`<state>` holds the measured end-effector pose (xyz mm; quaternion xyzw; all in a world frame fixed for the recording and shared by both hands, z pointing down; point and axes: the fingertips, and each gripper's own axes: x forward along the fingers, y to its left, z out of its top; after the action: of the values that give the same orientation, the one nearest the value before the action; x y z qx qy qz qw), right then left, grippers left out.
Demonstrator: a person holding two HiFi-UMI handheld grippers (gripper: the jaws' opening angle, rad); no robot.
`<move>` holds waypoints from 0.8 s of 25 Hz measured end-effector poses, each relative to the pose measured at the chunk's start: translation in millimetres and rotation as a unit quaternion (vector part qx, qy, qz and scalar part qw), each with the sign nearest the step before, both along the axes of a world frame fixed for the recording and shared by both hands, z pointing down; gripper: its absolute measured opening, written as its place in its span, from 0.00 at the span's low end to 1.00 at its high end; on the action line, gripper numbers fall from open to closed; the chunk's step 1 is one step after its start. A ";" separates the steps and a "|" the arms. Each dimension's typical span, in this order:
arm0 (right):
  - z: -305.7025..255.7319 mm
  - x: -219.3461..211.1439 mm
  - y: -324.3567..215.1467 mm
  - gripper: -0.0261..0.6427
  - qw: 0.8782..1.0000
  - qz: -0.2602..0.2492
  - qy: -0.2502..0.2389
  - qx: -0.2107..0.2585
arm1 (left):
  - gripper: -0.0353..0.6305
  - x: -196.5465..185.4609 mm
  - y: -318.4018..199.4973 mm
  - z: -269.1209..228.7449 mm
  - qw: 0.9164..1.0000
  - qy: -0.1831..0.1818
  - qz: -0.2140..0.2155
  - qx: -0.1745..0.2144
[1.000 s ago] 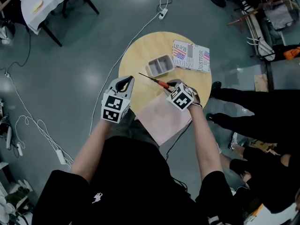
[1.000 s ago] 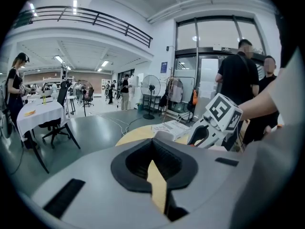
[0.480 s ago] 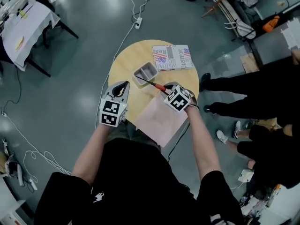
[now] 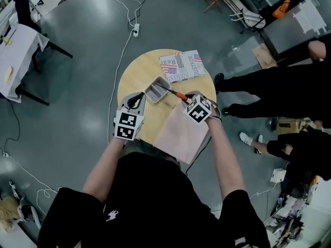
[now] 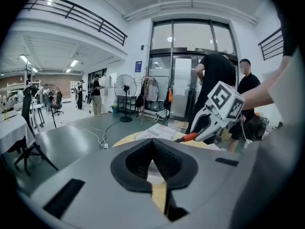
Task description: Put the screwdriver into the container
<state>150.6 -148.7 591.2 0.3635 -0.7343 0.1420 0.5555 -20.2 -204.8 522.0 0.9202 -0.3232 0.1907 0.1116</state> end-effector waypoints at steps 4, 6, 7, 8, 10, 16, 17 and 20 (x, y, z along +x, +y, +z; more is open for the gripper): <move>5.7 3.8 -8.6 0.18 0.999 0.017 0.031 -0.017 | 0.06 -1.2 -16.2 1.0 1.000 0.002 0.017 -0.003; 11.0 3.5 -11.8 0.18 0.999 0.024 0.038 -0.026 | 0.06 -0.9 -23.2 2.7 1.000 0.003 0.026 -0.005; 13.7 3.4 -13.2 0.18 0.998 0.028 0.041 -0.030 | 0.06 -0.7 -26.1 2.9 1.000 0.003 0.030 -0.005; 16.2 3.7 -14.7 0.18 0.998 0.030 0.045 -0.033 | 0.06 -0.8 -28.5 3.4 0.999 0.002 0.034 -0.005; 20.2 3.2 -18.2 0.18 0.997 0.029 0.058 -0.038 | 0.06 -1.9 -33.0 5.5 0.999 0.001 0.040 -0.006; 32.8 3.3 -22.0 0.18 0.992 0.013 0.105 -0.066 | 0.06 -3.4 -41.3 16.3 0.998 0.003 0.055 -0.012; 34.2 3.3 -23.3 0.18 0.991 0.011 0.112 -0.070 | 0.06 -2.7 -42.1 17.8 0.998 0.002 0.058 -0.012; 37.6 2.8 -28.9 0.18 0.988 0.005 0.130 -0.078 | 0.06 0.3 -44.4 19.8 0.998 0.001 0.066 -0.012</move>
<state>153.4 -177.7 628.8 0.3381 -0.6406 0.1527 0.6723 -19.9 -249.2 541.8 0.9382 -0.2592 0.2007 0.1106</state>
